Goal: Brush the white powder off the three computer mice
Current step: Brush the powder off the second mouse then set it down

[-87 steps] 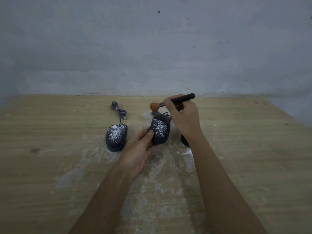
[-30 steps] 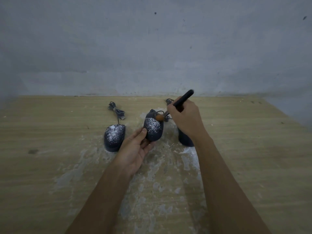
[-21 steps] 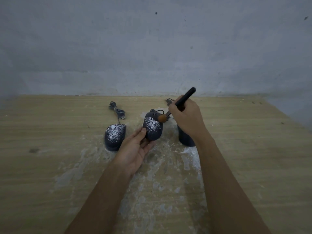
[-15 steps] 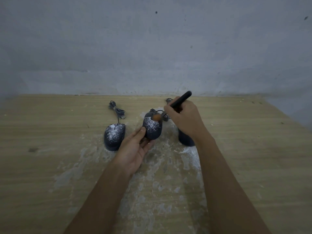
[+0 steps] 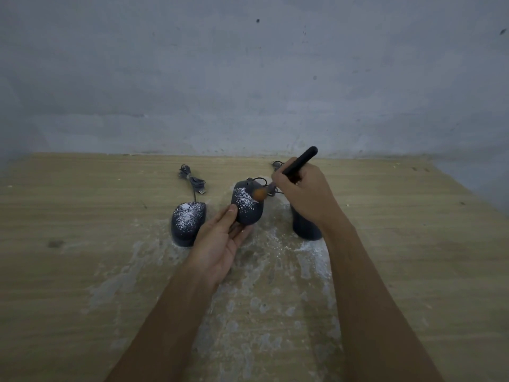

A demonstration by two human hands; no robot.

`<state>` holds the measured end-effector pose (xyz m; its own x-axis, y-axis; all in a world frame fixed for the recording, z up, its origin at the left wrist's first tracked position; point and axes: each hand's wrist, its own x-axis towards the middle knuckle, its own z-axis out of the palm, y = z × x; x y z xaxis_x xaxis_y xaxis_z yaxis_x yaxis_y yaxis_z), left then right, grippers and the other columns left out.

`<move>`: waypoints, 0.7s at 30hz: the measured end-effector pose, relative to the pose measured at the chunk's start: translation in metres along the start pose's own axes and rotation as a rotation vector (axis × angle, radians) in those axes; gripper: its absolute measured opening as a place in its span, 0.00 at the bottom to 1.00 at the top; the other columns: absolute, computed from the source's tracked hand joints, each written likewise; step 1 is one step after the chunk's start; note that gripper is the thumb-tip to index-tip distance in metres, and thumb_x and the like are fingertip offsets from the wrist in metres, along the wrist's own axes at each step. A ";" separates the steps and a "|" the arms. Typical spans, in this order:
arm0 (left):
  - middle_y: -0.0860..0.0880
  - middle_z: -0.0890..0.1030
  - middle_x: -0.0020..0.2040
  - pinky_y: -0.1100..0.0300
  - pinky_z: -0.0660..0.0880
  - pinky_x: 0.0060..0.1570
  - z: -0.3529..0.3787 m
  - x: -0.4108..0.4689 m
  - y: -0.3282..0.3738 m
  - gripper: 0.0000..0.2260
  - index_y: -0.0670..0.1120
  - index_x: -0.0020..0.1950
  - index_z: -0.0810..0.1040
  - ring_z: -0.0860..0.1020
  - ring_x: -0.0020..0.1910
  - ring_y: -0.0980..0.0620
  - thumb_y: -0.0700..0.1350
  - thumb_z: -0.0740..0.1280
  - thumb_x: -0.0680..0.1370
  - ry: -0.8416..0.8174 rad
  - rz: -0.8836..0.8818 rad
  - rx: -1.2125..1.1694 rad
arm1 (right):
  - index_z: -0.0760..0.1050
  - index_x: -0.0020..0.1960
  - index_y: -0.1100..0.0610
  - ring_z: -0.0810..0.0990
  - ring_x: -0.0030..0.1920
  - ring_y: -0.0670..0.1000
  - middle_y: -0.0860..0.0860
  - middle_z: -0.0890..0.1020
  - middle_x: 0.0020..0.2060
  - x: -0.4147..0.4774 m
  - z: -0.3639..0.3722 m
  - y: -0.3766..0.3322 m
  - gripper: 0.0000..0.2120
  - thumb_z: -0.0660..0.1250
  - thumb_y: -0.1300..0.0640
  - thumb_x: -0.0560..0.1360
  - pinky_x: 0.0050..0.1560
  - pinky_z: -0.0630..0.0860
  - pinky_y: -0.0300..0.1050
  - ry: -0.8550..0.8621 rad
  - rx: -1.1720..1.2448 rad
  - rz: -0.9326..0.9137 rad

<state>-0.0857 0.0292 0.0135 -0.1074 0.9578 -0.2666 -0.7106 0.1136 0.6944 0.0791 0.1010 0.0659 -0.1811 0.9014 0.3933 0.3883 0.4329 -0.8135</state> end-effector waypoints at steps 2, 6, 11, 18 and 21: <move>0.40 0.82 0.59 0.61 0.83 0.45 0.000 -0.001 0.000 0.15 0.36 0.68 0.74 0.83 0.50 0.50 0.40 0.63 0.82 -0.001 -0.001 0.006 | 0.73 0.38 0.52 0.68 0.26 0.41 0.39 0.72 0.23 0.000 -0.001 0.001 0.09 0.66 0.58 0.77 0.27 0.65 0.32 -0.003 0.025 0.015; 0.41 0.83 0.59 0.59 0.82 0.50 0.000 -0.001 0.001 0.15 0.37 0.67 0.75 0.83 0.54 0.49 0.40 0.63 0.82 -0.003 0.002 0.000 | 0.79 0.44 0.53 0.72 0.30 0.40 0.37 0.75 0.26 0.001 -0.002 0.000 0.06 0.68 0.54 0.80 0.32 0.68 0.32 0.034 0.053 -0.007; 0.41 0.85 0.56 0.60 0.83 0.46 -0.001 -0.001 0.003 0.14 0.37 0.66 0.76 0.84 0.50 0.51 0.40 0.63 0.82 -0.006 0.005 -0.002 | 0.72 0.37 0.52 0.67 0.26 0.42 0.40 0.70 0.22 -0.001 -0.004 0.002 0.11 0.66 0.59 0.78 0.27 0.65 0.34 -0.032 0.026 0.020; 0.41 0.84 0.56 0.61 0.83 0.45 0.001 -0.003 0.002 0.14 0.37 0.66 0.75 0.84 0.49 0.51 0.40 0.63 0.82 -0.002 0.001 0.011 | 0.77 0.45 0.62 0.69 0.27 0.43 0.41 0.72 0.24 0.000 -0.005 0.008 0.09 0.67 0.56 0.80 0.29 0.67 0.36 -0.019 0.040 0.047; 0.41 0.84 0.56 0.60 0.83 0.47 0.001 -0.004 0.001 0.15 0.36 0.67 0.74 0.84 0.48 0.51 0.39 0.63 0.82 -0.015 -0.004 0.018 | 0.80 0.48 0.57 0.76 0.32 0.44 0.45 0.79 0.31 0.002 -0.003 0.008 0.09 0.68 0.52 0.80 0.31 0.72 0.40 0.170 -0.021 0.056</move>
<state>-0.0853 0.0259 0.0162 -0.0944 0.9611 -0.2594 -0.6986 0.1216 0.7051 0.0846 0.1058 0.0615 -0.0034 0.9095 0.4157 0.4127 0.3799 -0.8279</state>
